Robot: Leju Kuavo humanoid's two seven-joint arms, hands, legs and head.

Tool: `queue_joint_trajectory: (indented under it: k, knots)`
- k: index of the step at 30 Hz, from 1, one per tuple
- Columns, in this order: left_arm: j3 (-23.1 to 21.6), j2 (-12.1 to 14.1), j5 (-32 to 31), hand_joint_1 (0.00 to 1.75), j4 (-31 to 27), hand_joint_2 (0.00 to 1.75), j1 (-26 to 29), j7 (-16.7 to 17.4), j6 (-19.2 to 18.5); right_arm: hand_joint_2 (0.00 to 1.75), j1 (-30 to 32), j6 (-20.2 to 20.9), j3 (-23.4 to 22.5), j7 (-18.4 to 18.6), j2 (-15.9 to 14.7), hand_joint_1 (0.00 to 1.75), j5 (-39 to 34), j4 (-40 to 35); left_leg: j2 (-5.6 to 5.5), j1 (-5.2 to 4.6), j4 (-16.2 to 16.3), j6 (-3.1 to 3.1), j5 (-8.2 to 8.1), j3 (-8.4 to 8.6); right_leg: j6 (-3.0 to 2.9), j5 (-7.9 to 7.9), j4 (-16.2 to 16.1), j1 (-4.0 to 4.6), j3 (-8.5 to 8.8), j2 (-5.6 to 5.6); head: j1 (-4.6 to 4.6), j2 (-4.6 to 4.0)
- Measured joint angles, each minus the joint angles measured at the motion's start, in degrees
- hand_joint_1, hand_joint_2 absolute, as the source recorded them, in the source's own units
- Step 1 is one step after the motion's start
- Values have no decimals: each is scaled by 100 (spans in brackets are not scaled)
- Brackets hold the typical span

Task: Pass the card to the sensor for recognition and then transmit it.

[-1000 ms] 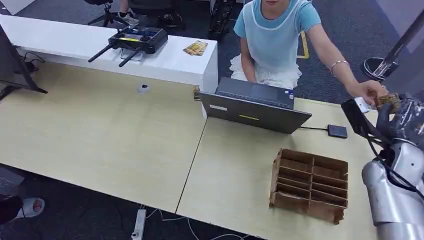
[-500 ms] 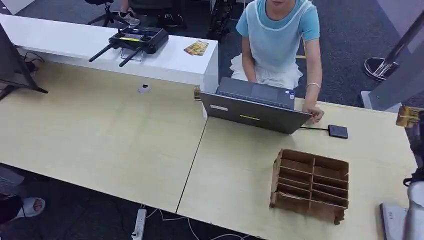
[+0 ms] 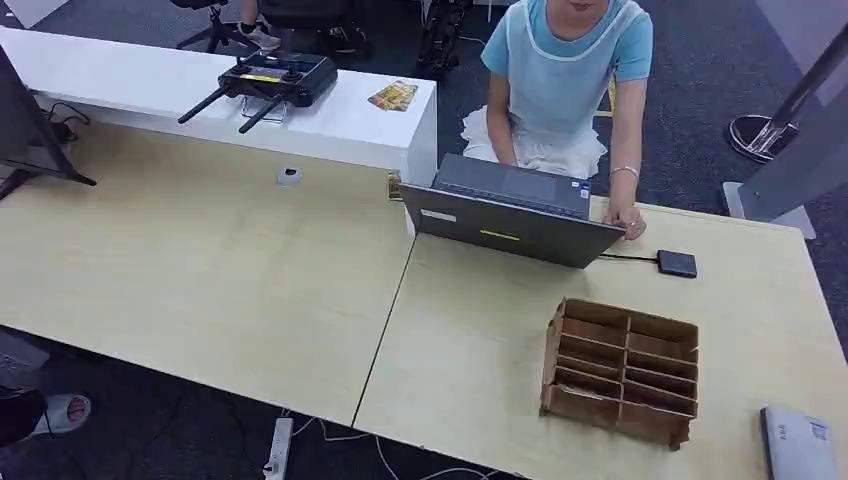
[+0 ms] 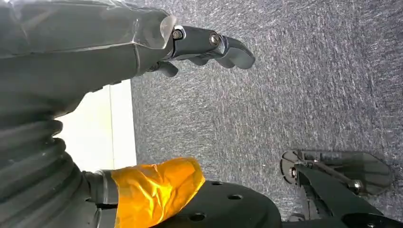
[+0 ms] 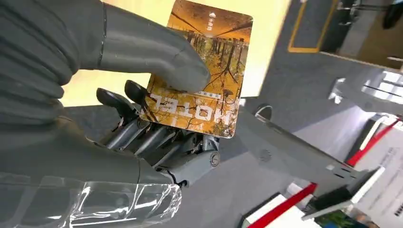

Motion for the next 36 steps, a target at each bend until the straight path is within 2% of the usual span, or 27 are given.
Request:
queue_joint_trajectory:
  k: [7, 15, 21, 36]
  knots:
    - [11, -4, -112, 0, 0, 175, 9, -28, -4, 175, 828, 964, -192, -151, -160, 175, -90, -87, 4, 0, 0, 0, 0, 2, 0, 0, 1, 0, 0, 5, -2, 0]
    - [11, 13, -236, 0, 0, 175, 17, -74, -44, 175, 1135, 1678, -387, -251, -170, 175, -179, 46, 7, 0, 0, 0, 1, 3, 0, 1, 1, -1, 1, 9, 0, 0]
    - [11, 18, -295, 0, 0, 175, 20, -74, -74, 175, 1123, 1687, -404, -260, -103, 175, -160, 410, 9, 0, 0, 0, 1, 3, 0, 1, 1, -1, 1, 9, 0, 0]
    - [103, 22, -358, 0, 0, 175, 27, -72, -83, 175, 956, 1206, -498, -195, 138, 175, 317, 1325, 10, 0, 0, 0, 1, 3, 0, 1, 1, -1, 1, 10, 0, 0]
